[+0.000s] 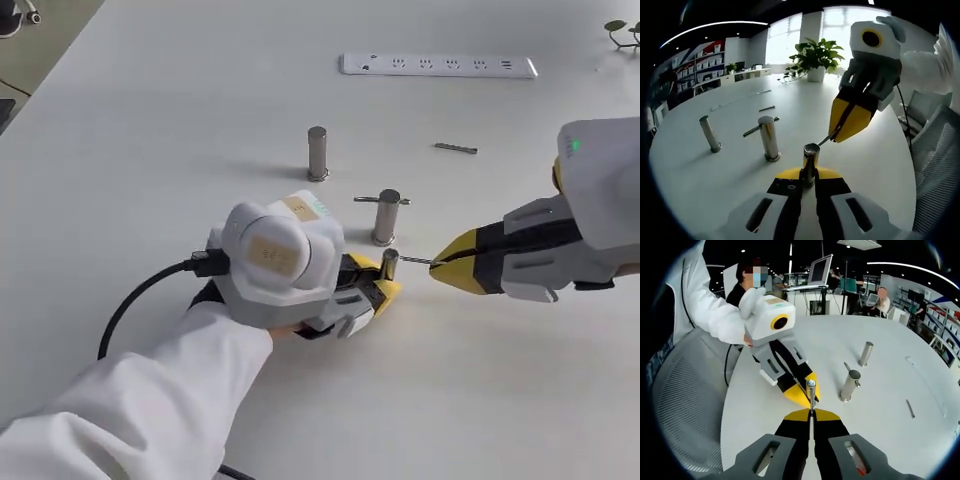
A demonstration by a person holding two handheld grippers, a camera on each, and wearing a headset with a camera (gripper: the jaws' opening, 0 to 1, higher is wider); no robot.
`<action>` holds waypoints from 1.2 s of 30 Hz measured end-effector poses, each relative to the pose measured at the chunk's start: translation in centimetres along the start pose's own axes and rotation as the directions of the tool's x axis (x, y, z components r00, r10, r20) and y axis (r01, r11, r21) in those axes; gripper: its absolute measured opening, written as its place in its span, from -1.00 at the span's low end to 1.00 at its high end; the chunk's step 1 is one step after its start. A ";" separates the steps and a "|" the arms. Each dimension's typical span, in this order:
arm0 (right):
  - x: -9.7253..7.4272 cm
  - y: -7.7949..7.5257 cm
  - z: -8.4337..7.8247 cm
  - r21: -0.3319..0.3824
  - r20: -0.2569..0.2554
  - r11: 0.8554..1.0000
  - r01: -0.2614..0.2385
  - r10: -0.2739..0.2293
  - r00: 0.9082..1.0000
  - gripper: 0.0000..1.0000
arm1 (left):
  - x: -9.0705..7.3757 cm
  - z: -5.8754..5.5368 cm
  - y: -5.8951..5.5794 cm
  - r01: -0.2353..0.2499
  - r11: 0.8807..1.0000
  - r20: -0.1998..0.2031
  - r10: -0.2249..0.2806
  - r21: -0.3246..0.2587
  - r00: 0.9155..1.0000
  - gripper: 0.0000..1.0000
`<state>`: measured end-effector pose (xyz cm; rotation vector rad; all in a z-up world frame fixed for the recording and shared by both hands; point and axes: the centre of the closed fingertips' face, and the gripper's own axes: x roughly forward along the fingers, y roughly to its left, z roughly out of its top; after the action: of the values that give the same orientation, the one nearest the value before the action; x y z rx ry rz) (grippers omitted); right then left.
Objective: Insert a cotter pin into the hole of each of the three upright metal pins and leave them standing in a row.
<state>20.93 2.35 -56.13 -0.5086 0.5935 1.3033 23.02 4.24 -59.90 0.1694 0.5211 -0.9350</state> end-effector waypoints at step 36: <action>2.0 -0.3 0.7 -0.071 -0.043 0.997 -0.010 0.006 0.999 -1.00 | 0.4 0.2 -0.2 0.003 1.000 0.008 -0.003 -0.008 1.000 -0.86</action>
<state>21.58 4.24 -56.94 -0.5951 0.5866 1.3275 23.09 3.79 -59.91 0.1572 0.5181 -0.9362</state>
